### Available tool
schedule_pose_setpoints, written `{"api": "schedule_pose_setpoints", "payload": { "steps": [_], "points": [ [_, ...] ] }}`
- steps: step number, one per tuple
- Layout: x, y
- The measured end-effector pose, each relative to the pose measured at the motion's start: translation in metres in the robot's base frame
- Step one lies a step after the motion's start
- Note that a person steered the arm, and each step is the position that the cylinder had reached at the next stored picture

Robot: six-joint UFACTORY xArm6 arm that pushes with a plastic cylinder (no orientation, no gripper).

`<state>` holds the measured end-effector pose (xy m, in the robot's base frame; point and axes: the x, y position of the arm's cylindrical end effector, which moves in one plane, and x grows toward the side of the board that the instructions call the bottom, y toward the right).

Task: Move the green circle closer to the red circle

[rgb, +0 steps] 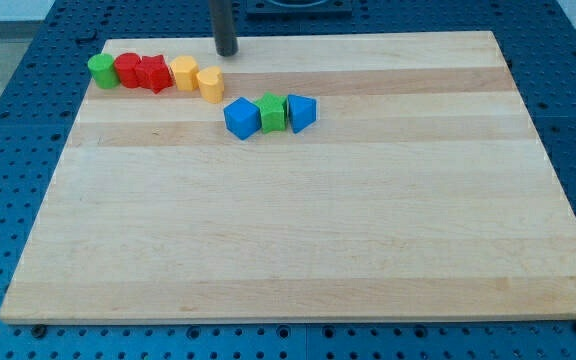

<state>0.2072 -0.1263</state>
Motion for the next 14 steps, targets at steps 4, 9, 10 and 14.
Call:
{"api": "schedule_pose_setpoints", "payload": {
  "steps": [4, 9, 10, 14],
  "points": [
    [-0.008, -0.178],
    [0.042, -0.178],
    [0.058, -0.178],
    [0.097, -0.179]
  ]
}}
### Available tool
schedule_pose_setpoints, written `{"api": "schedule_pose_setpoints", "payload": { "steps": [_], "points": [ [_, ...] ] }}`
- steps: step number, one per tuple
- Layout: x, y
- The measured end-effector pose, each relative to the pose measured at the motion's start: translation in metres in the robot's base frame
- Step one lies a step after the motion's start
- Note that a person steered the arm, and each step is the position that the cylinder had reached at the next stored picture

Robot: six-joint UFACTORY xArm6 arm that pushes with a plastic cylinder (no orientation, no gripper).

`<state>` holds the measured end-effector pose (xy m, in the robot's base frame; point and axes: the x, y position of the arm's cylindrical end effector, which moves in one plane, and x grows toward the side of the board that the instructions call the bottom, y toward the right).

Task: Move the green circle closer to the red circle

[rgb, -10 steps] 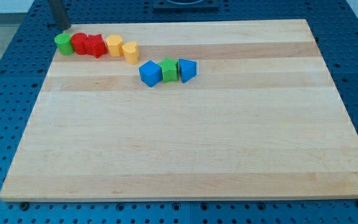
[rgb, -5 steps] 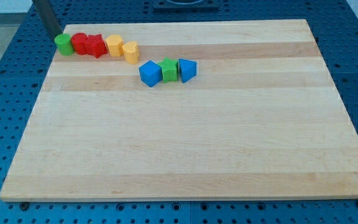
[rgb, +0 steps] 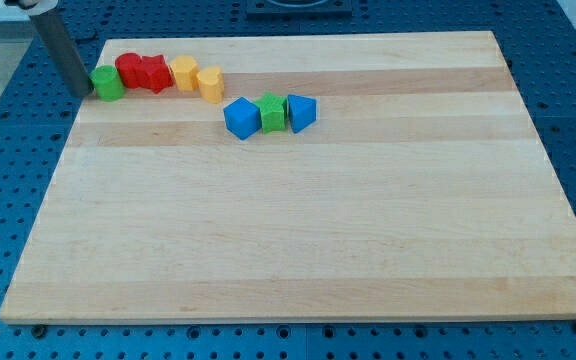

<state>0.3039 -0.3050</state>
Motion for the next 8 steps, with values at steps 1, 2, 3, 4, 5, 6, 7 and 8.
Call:
{"api": "schedule_pose_setpoints", "payload": {
  "steps": [1, 2, 3, 4, 5, 6, 7, 8],
  "points": [
    [-0.013, 0.004],
    [-0.028, 0.006],
    [-0.028, 0.005],
    [-0.026, 0.006],
    [-0.017, 0.012],
    [-0.016, 0.036],
    [-0.021, 0.034],
    [-0.026, 0.032]
  ]
}}
